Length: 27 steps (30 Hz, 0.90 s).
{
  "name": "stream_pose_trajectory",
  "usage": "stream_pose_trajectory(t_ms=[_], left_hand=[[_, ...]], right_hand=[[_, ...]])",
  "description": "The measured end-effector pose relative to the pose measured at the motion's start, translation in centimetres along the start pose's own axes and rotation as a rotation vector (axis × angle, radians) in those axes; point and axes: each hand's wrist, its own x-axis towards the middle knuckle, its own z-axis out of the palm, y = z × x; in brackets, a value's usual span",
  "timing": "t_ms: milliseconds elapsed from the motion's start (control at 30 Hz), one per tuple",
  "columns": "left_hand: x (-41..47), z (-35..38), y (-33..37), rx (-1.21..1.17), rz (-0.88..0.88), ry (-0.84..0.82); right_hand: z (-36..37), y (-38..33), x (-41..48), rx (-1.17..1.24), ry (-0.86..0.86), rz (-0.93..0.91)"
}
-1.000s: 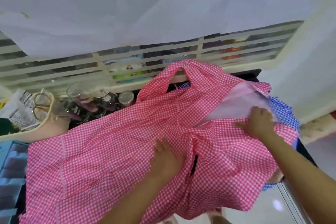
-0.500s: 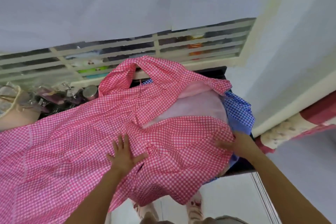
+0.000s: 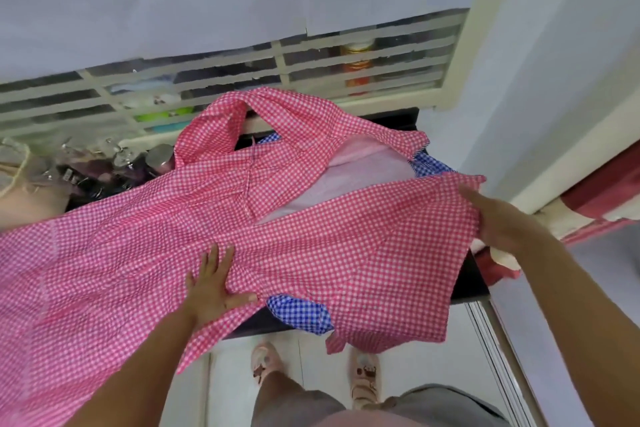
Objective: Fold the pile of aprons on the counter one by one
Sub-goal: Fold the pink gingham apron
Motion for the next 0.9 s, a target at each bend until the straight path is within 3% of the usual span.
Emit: stream_pose_trajectory(t_ms=[67, 167, 233, 333, 433, 500, 567, 633, 733, 900], left_hand=[[-0.2, -1.2, 1.5, -0.05, -0.025, 0.007], [-0.6, -1.9, 4.3, -0.299, -0.051, 0.113], [0.2, -1.3, 4.6, -0.323, -0.101, 0.046], [0.9, 0.4, 3.1, -0.012, -0.169, -0.163], [0.9, -0.3, 3.5, 0.076, -0.188, -0.191], [1.2, -1.4, 5.0, 0.09, -0.162, -0.073], [2.1, -1.9, 6.5, 0.01, -0.03, 0.101], [2.8, -1.9, 7.9, -0.07, 0.062, 0.125], [3.7, -1.0, 8.4, -0.138, 0.029, 0.113], [3.6, -0.2, 8.3, -0.052, -0.045, 0.348]], right_hand=[[1.2, 1.8, -0.5, -0.118, -0.148, 0.081], [2.6, 3.7, -0.8, -0.286, -0.11, 0.145], [2.4, 3.5, -0.6, -0.498, 0.004, 0.066], [1.4, 2.2, -0.4, -0.903, 0.289, -0.113], [1.5, 1.2, -0.2, -1.06, 0.506, -0.265], [3.0, 0.8, 0.5, -1.057, 0.481, -0.378], [5.1, 0.2, 1.4, -1.015, 0.376, -0.484], [7.1, -0.5, 3.0, -1.0, 0.273, -0.588], [10.2, -1.8, 5.6, -1.112, 0.157, -0.708], [14.2, -4.3, 10.3, -1.225, 0.374, -0.905]])
